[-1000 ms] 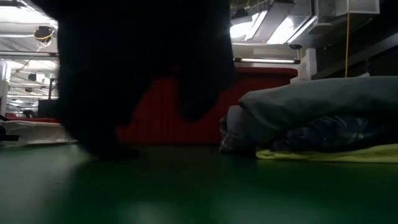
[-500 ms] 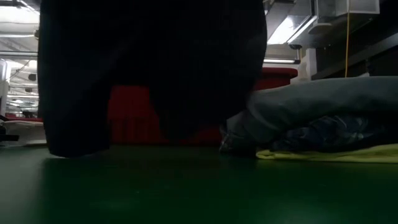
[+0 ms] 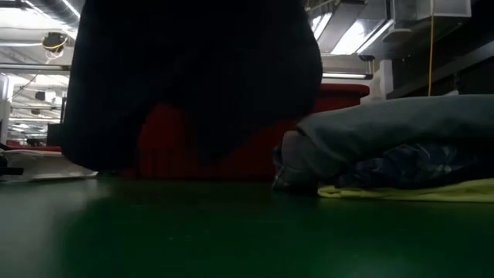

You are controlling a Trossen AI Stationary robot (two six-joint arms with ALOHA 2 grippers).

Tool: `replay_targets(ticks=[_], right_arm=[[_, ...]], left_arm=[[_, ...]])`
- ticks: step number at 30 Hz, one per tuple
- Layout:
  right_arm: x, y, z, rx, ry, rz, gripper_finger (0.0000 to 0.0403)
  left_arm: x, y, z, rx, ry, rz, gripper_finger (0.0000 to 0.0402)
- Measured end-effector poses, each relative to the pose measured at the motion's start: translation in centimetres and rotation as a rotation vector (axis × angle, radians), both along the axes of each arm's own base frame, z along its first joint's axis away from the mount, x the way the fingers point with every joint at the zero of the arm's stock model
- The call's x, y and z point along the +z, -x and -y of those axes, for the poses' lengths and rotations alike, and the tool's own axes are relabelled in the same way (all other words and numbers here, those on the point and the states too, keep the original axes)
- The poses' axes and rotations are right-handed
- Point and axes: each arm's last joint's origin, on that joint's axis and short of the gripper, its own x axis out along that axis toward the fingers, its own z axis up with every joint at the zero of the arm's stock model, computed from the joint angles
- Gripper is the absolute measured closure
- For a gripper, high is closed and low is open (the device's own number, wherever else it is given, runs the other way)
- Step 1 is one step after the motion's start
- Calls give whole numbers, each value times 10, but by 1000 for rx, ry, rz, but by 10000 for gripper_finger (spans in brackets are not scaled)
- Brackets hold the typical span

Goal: Fold Laundry from Bin
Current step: Fold the dark blue underwear shorts

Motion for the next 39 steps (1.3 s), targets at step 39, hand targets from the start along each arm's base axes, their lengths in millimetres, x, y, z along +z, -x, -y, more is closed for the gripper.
replay_targets(ticks=[39], right_arm=[[44,91,-75,382,-32,127,398]], left_arm=[[43,-105,-25,-400,-176,430,401]])
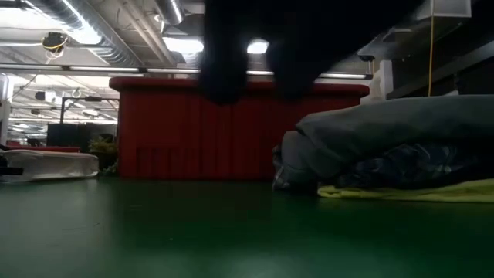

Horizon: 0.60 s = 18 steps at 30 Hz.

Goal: Fold Laundry from Bin
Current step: Fold the dark blue underwear shorts

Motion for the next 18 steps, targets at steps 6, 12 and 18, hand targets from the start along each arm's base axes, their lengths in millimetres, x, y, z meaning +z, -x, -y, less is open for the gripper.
replay_targets(ticks=[6,12,18], right_arm=[[-12,1,-30,34,-78,-16,398],[-46,-32,-72,93,-99,-75,398],[-83,-68,-99,96,-108,-112,398]], left_arm=[[-28,-37,-12,-133,-8,-147,401],[-49,-58,-16,-260,-30,-252,401],[-67,-46,-22,-252,-15,-479,401]])
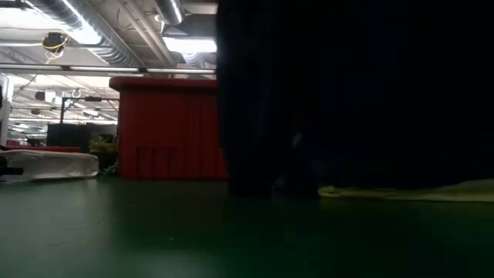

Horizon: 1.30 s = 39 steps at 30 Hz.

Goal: Fold Laundry from Bin
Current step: Fold the dark blue underwear shorts

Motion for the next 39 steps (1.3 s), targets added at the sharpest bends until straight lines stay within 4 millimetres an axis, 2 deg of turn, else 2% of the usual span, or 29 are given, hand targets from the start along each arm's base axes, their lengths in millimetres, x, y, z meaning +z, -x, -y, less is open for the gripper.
replay_targets(ticks=[4,9,14,19,24,29,33,39], right_arm=[[-29,-29,-8,3,-52,-55,398],[-60,-75,-2,77,-150,-97,398],[-93,-121,14,155,-253,-112,398],[-117,-147,30,185,-301,-128,398],[-128,-157,38,167,-304,-130,398],[-128,-158,40,165,-304,-129,398],[-127,-159,39,168,-310,-112,398],[-126,-159,39,169,-313,-104,398]], left_arm=[[-14,19,1,24,-1,-240,401],[-26,40,5,34,-38,-492,401],[-30,54,10,69,-38,-627,387],[-31,59,16,112,-28,-667,341],[-31,61,26,117,-12,-674,276],[-31,62,41,114,96,-670,228],[-27,58,69,51,164,-551,218],[-16,59,115,-98,198,-313,223]])
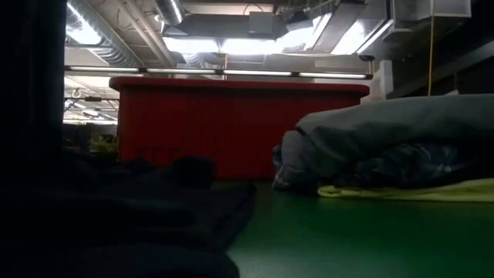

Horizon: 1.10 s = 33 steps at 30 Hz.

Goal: Fold Laundry from Bin
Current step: Fold the dark blue underwear shorts

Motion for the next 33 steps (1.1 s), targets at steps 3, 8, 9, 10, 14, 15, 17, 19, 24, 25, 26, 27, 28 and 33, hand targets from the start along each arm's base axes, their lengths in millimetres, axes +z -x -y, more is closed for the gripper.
replay_targets(ticks=[3,8,9,10,14,15,17,19,24,25,26,27,28,33], right_arm=[[0,0,0,-3,-2,5,398],[1,-1,1,-52,19,18,398],[1,-1,1,-63,20,26,398],[2,-1,1,-72,21,34,398],[6,-3,1,-79,0,79,398],[8,-4,0,-80,-7,91,398],[9,-4,0,-80,-14,105,398],[10,-5,0,-80,-20,117,398],[11,-5,0,-73,-28,124,398],[11,-5,0,-72,-27,123,398],[11,-5,0,-71,-27,122,398],[11,-5,-1,-71,-27,121,398],[11,-5,-1,-71,-27,122,398],[11,-5,-1,-69,-28,121,397]], left_arm=[[3,4,18,16,-41,114,227],[-3,5,45,33,-115,216,227],[-7,4,50,29,-128,216,227],[-11,4,54,24,-145,212,227],[-29,-3,70,4,-182,173,227],[-33,-5,73,8,-187,160,228],[-41,-9,78,13,-197,138,228],[-46,-12,81,27,-197,122,228],[-50,-13,82,46,-188,104,242],[-50,-13,82,48,-184,101,253],[-50,-13,82,51,-177,95,265],[-50,-13,82,52,-168,86,280],[-50,-12,82,48,-156,73,296],[-51,-10,83,51,-106,15,386]])
